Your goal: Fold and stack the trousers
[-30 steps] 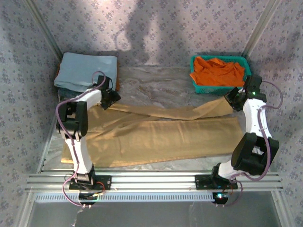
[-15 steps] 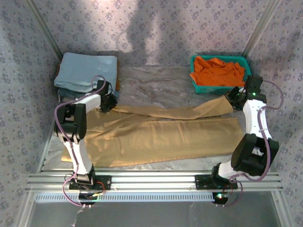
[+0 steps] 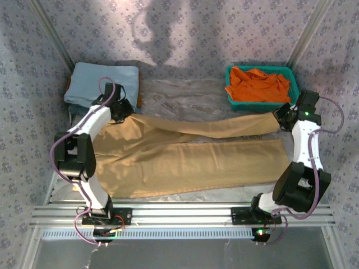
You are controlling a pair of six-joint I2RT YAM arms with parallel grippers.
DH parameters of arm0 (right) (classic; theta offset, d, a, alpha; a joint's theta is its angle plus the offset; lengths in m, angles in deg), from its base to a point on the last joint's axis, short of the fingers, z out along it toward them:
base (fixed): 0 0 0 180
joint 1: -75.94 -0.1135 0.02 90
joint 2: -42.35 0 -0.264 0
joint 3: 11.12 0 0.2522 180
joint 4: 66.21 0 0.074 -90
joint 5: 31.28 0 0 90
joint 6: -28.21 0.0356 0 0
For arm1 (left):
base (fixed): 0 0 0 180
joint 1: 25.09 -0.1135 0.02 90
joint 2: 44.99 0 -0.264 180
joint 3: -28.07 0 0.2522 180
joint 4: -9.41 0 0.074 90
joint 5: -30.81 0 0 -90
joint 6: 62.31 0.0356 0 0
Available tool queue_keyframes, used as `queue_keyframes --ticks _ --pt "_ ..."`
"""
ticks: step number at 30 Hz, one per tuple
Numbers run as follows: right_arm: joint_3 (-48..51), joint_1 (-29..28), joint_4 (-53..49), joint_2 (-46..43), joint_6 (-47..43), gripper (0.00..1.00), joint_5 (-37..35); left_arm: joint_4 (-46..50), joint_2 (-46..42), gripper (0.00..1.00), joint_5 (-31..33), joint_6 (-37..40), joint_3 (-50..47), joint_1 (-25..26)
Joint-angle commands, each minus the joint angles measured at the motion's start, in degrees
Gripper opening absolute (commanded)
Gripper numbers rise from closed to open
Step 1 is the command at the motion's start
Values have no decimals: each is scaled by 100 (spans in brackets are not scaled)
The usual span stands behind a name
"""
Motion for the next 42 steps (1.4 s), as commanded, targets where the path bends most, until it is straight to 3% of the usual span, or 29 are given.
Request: queue_keyframes --ticks 1,9,18,21,22,23,24,27,32,35,39,42 --pt "-174 134 122 274 154 0 -8 199 51 0 -46 137 209 -161" --pt "-780 173 215 1076 343 0 -74 -89 166 0 -299 92 377 -500" --pt "-2220 -276 -3 2305 275 0 -225 -25 1171 0 -679 201 1332 -500" --pt "-2888 -548 -342 2681 177 8 -147 84 1411 0 -807 286 1547 -513" --pt "-3090 -643 -458 2769 -59 15 -203 68 1406 4 -845 290 1535 -509" --pt "-3222 -705 -545 2816 -104 28 -237 52 1359 19 -855 290 1486 -514" --pt "-3337 -751 -629 2832 -142 38 -259 25 1253 46 -868 272 1399 -523" --pt "-3190 -835 -647 2514 -171 47 -360 -140 652 97 -885 203 899 -485" --pt "-1784 -1136 -392 1167 -77 53 -745 -7 -602 100 -428 268 -20 65" --pt "-343 -1831 158 267 191 54 -1042 -112 -1068 100 4 -27 -963 624" --pt "793 -3079 280 39 199 48 -1440 -1031 -1458 100 274 -1121 -2692 927" --pt "1418 -3547 382 77 176 40 -1431 -1539 -1641 100 328 -1656 -3585 936"
